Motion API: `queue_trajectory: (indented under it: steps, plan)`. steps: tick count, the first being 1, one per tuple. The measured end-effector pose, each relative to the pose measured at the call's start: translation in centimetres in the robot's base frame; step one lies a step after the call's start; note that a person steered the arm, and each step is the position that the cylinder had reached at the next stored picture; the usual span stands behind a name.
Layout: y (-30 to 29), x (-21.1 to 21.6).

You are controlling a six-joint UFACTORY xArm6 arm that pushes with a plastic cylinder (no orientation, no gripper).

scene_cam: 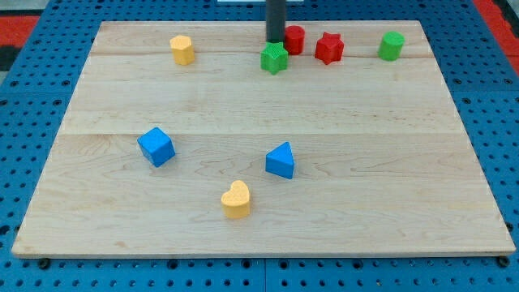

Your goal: Move the green circle top right to the red star

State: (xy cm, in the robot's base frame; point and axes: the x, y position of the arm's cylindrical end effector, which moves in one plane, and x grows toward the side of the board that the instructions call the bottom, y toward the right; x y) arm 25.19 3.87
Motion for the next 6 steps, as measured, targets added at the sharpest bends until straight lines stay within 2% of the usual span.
queue_trajectory:
  steps: [4,5,6]
  plan:
    - [10.0,2.5]
    - [10.0,8.5]
    - [13.5,10.5]
